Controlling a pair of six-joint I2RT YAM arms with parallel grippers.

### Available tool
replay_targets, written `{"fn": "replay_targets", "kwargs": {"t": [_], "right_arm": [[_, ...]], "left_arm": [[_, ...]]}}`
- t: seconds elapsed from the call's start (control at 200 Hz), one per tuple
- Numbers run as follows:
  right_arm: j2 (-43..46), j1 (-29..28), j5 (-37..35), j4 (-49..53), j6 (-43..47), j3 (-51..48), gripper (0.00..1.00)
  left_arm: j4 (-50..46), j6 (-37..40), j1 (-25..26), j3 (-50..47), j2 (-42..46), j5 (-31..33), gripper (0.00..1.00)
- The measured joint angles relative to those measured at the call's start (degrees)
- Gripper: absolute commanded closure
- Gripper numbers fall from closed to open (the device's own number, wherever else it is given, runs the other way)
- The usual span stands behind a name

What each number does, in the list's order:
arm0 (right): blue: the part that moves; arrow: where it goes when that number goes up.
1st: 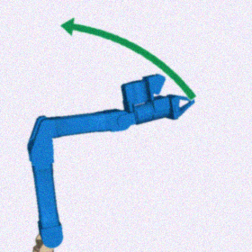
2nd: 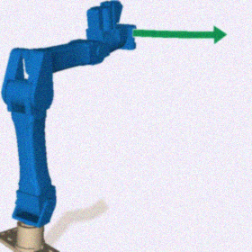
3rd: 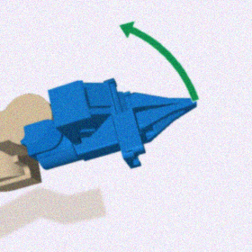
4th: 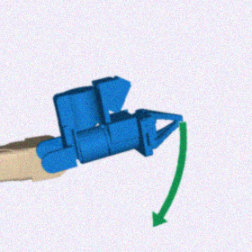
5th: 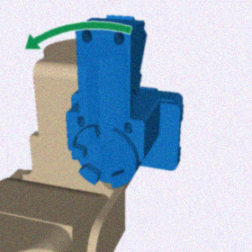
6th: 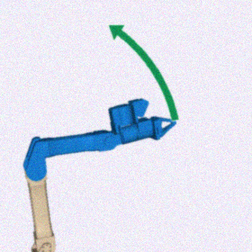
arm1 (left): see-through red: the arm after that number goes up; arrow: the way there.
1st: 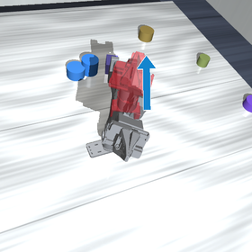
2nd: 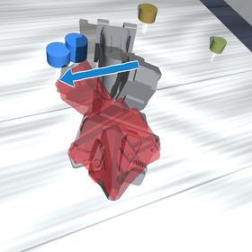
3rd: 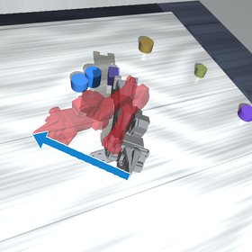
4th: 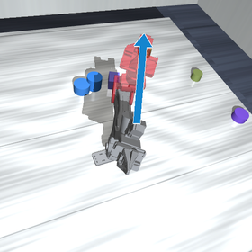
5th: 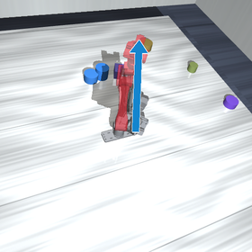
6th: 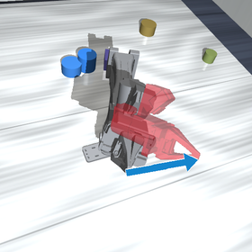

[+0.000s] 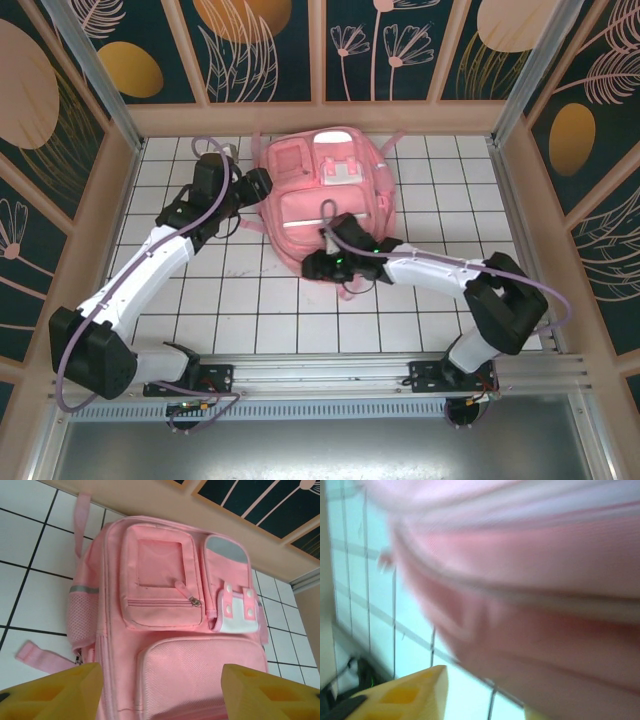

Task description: Pack books, pencil case, and school supplies into a backpack

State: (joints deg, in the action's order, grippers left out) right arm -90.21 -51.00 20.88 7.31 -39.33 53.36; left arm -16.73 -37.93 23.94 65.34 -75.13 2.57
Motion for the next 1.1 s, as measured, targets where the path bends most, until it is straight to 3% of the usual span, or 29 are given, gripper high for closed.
{"fn": "replay_targets", "kwargs": {"t": [0.04, 0.055, 0.075, 0.145, 0.275, 0.36, 0.37, 0.385, 0.4, 0.616, 0.716, 0.896, 1.026, 1.101], "right_arm": [[-1.0, -1.9, 1.1, -0.3, 1.6, 1.3, 0.26], [-1.2, -2.4, 1.5, -0.5, 1.9, 1.6, 0.16], [-1.4, -3.1, 2.0, -0.8, 3.0, 2.0, 0.11], [-0.9, -3.7, 3.0, -1.2, 5.7, 2.4, 0.02], [3.6, -3.1, -1.0, -0.3, 9.5, 1.7, 0.06], [11.3, -2.4, -7.9, -1.0, 12.7, -0.9, 0.31], [12.4, -2.3, -8.7, -0.9, 12.6, -1.2, 0.28], [13.8, -2.2, -9.9, -1.0, 13.8, -1.4, 0.07], [15.5, -2.1, -11.7, -0.9, 13.8, -1.5, 0.02], [26.5, -2.3, -36.0, -5.0, 21.0, -1.2, 0.01], [30.6, 1.0, -45.1, -7.9, 22.8, -2.1, 0.01], [35.3, 17.8, -40.8, -16.6, 29.8, -5.7, 0.01], [35.1, 19.3, -37.2, -27.5, 41.3, -10.6, 0.01], [33.7, 20.5, -35.3, -34.5, 47.2, -15.3, 0.01]], "left_arm": [[-0.3, 0.4, 0.0, 0.0, 0.0, 0.2, 0.22], [-0.4, 0.9, 0.0, 0.0, 0.0, 0.1, 0.16], [-0.5, 0.8, 0.0, 0.0, 0.0, 0.0, 0.03], [-0.2, 1.8, 0.0, 0.0, 0.1, -0.8, 0.01], [1.7, 3.2, 0.0, -1.8, 2.1, -2.1, 0.01], [3.0, 4.1, 0.0, -2.8, 3.4, -2.0, 0.01], [3.3, 4.2, 0.0, -2.8, 3.5, -1.9, 0.01], [3.7, 4.3, 0.0, -2.9, 3.6, -1.8, 0.01], [4.0, 4.4, 0.0, -3.0, 3.7, -1.6, 0.01], [11.3, 7.9, 0.0, -6.2, 5.8, 4.4, 0.01], [19.0, 13.4, 0.0, -11.4, 7.6, 7.1, 0.01], [34.2, 25.6, -2.7, -23.3, 7.2, 16.4, 0.01], [42.8, 26.9, -13.3, -31.0, 4.7, 17.2, 0.01], [49.4, 28.2, -16.5, -36.3, 2.8, 17.6, 0.01]]}}
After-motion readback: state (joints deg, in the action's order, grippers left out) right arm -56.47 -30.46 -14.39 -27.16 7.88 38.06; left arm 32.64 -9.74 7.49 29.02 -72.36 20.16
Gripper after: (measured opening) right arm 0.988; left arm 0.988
